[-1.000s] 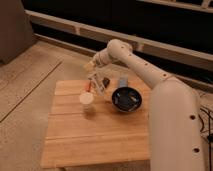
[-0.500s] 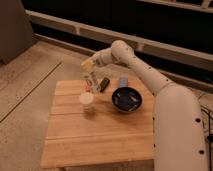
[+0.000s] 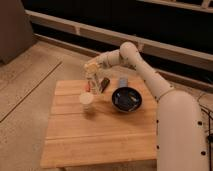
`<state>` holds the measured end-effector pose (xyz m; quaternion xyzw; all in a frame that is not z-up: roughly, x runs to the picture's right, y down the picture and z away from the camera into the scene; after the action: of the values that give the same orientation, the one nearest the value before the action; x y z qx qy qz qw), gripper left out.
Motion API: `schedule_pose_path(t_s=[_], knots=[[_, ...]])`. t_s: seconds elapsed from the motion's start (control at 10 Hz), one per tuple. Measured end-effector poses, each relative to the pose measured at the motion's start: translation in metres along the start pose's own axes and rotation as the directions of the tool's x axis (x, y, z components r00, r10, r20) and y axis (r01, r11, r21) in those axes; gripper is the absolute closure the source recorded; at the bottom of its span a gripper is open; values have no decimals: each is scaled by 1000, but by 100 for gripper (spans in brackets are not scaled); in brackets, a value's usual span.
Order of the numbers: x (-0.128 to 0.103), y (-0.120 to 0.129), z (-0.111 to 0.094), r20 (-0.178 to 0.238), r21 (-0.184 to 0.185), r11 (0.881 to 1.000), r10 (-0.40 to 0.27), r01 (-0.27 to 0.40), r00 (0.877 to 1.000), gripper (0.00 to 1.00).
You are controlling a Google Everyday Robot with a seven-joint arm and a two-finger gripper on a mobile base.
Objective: Stand the bottle upright
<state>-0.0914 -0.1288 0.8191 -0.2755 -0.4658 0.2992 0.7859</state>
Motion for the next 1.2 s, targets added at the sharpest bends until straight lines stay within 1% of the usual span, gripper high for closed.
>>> schedule_pose_path(t_s=[0.1,0.2,0.3,0.5,0.6,0.7,0.9,1.2], knots=[[2,4,-1,7,-31,999,-13,13,1000,100],[3,7,0,25,-65,997,-33,35,999,100],[6,10,2,42,-100,993,-52,56,998,100],[12,17,11,56,-168,983,-68,77,996,100],[15,17,12,57,-191,978,-71,81,996,100],[17,16,9,54,-203,976,-74,84,996,100],[17,14,2,40,-210,974,-82,88,996,100],[11,15,-17,17,-192,977,-91,92,996,100]])
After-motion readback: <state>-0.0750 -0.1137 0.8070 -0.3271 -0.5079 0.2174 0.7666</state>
